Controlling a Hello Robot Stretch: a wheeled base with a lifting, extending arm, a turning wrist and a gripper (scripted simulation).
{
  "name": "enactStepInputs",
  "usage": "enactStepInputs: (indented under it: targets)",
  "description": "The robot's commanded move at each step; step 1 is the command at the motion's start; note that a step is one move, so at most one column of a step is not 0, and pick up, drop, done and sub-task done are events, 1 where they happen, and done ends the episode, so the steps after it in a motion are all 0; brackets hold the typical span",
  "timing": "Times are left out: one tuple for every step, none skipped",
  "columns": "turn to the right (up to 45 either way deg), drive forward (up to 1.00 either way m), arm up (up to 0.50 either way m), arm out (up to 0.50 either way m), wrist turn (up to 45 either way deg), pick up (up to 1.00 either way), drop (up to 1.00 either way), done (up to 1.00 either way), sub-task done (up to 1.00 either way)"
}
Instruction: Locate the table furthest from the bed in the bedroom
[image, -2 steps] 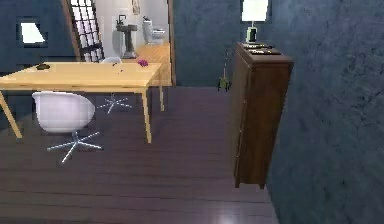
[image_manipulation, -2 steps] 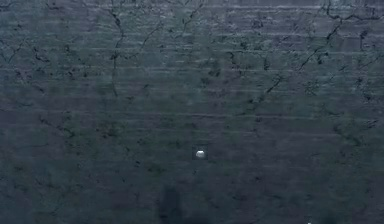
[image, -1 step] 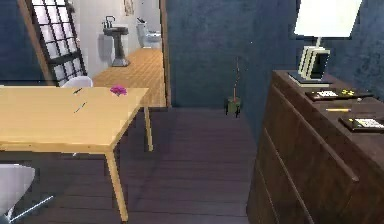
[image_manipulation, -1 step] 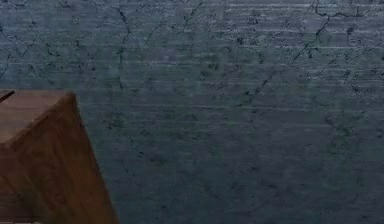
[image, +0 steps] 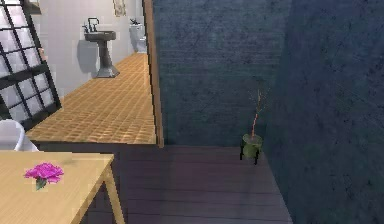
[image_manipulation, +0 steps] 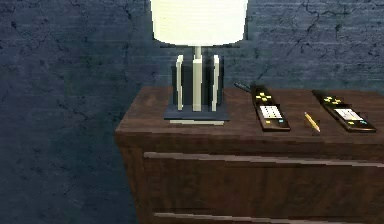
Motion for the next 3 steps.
enactStepInputs:
  targets:
    - [3.0, 0.0, 0.0, 0.0, 0.0, 0.0, 0.0, 0.0, 0.0]
    - [0.0, 1.0, 0.0, 0.0, 0.0, 0.0, 0.0, 0.0, 0.0]
    - [-45.0, 0.0, 0.0, 0.0, 0.0, 0.0, 0.0, 0.0, 0.0]
